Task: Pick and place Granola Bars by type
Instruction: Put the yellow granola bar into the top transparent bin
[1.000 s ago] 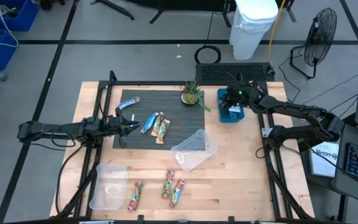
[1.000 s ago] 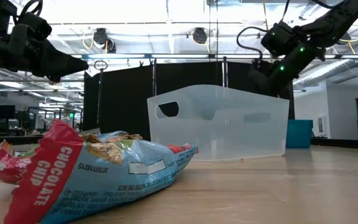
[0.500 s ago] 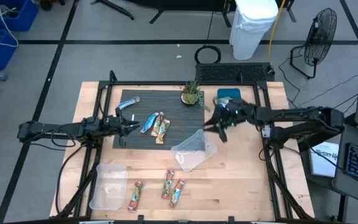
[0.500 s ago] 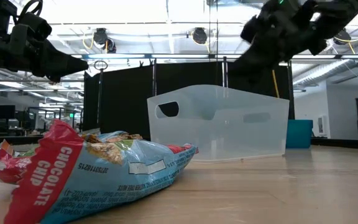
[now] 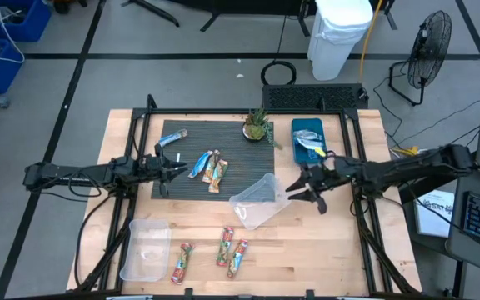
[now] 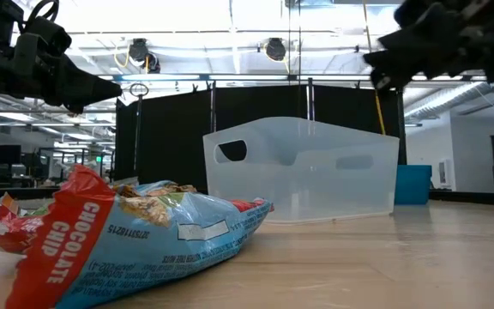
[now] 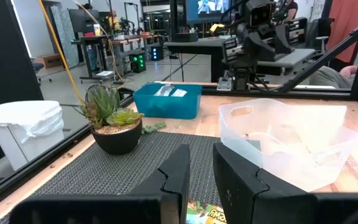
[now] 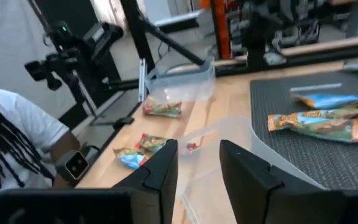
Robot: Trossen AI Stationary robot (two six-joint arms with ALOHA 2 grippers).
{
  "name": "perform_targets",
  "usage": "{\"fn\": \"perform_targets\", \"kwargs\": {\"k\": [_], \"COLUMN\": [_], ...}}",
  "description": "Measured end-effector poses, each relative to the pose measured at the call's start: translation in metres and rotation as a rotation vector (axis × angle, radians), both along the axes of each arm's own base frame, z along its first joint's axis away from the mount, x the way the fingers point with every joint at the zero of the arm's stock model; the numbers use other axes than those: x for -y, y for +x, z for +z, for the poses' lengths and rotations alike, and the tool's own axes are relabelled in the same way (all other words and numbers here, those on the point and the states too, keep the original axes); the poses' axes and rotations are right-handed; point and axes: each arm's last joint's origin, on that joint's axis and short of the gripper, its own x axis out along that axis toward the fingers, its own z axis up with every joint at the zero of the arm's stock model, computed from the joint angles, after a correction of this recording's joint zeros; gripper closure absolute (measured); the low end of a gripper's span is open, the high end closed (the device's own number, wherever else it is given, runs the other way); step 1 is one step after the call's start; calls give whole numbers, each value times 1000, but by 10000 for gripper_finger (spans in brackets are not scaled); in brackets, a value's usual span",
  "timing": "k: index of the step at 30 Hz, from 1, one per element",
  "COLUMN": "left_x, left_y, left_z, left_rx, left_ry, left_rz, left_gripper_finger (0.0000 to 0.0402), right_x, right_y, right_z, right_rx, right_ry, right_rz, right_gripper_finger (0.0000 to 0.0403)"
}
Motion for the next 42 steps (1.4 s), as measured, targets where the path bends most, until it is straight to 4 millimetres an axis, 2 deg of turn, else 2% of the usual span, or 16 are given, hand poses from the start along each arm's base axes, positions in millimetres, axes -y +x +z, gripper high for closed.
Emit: {"fn": "perform_targets", "kwargs": {"k": [4,8,20,27,42], "left_x": [0,0,0,0,0], "left_y": [0,0,0,0,0], "left_z": [0,0,0,0,0], "left_rx": [0,0,0,0,0], "left_ry": [0,0,0,0,0], "left_rz": [0,0,0,0,0], "left_gripper_finger": [325,325,325,325,325], "right_x": [-3,-6,-16,-15,-11], "right_y": [-19,-29,-45,-54,-71], "right_z": [-2,-5,-2,-4,3], "right_rx": [77,118,144,120,221], "right_ry": [-13,-33,-98,-116,-214], "right_rz": [-69,-87,8,15,16], "right_gripper_finger": [294,294,302,311,314]}}
